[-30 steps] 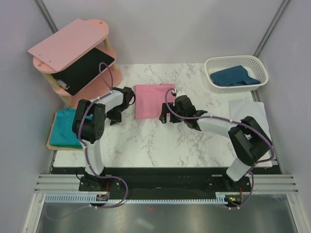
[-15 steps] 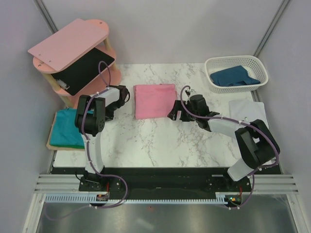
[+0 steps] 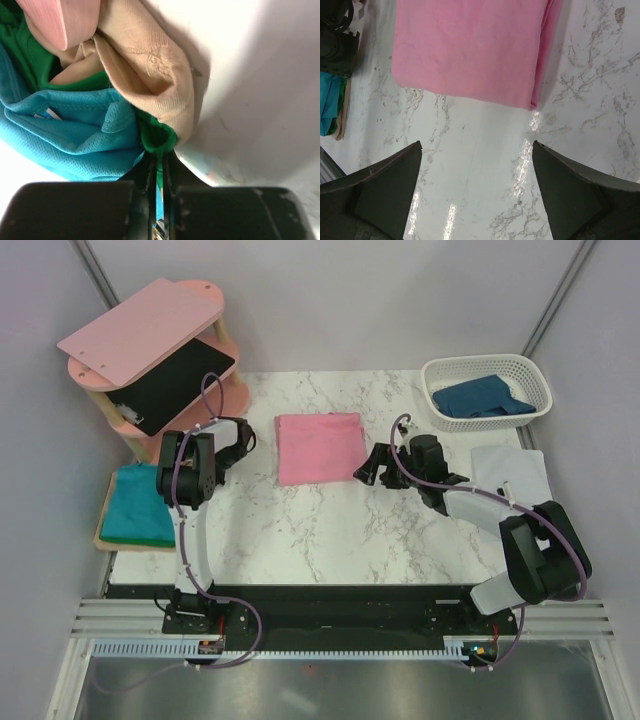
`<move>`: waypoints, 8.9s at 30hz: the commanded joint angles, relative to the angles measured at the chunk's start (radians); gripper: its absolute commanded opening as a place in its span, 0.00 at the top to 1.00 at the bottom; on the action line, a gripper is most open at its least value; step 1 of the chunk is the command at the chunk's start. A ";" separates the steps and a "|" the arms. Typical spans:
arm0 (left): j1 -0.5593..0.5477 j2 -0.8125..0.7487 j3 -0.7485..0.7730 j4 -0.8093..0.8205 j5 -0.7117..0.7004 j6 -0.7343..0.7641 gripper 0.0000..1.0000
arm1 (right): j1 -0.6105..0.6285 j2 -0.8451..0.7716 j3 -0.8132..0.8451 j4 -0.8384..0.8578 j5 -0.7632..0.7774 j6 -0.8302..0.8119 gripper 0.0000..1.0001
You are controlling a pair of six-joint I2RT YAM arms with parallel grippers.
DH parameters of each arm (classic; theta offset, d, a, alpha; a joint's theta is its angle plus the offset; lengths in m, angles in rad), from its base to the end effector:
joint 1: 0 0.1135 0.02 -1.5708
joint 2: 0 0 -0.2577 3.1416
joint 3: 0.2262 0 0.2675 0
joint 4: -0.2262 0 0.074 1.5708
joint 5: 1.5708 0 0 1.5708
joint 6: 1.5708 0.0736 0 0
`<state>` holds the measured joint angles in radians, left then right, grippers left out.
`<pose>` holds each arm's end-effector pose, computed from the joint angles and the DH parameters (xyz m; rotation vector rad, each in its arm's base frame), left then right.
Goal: Fold and stack the t-shirts
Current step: Put the neatly folded tshirt into the corner of the board with the left arm
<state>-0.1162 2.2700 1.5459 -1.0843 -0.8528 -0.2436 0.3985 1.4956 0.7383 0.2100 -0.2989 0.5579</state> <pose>0.3958 0.0096 0.0640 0.0265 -2.7865 -1.3030 0.3184 0.1575 0.1599 -0.0103 2.2197 0.8674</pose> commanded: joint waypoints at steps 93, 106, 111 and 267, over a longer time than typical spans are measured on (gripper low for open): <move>-0.250 -0.098 -0.019 0.535 0.815 -0.310 0.98 | -0.033 0.065 -0.085 -0.009 -0.063 -0.075 0.02; -0.247 -0.547 -0.037 0.354 0.868 -0.249 0.98 | -0.032 0.031 -0.129 0.009 -0.086 -0.053 0.02; -0.238 -0.593 0.094 0.207 0.834 -0.230 0.98 | -0.032 0.038 -0.166 0.069 -0.111 -0.015 0.02; 0.335 -1.011 -0.331 0.121 0.561 -0.137 0.98 | 0.431 0.781 0.894 0.316 -0.112 0.263 0.67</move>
<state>0.1829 1.3010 1.1980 -1.0061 -0.2470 -0.3721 0.8211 2.3440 1.5505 0.5339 -0.4068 0.8589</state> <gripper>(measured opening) 0.049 0.325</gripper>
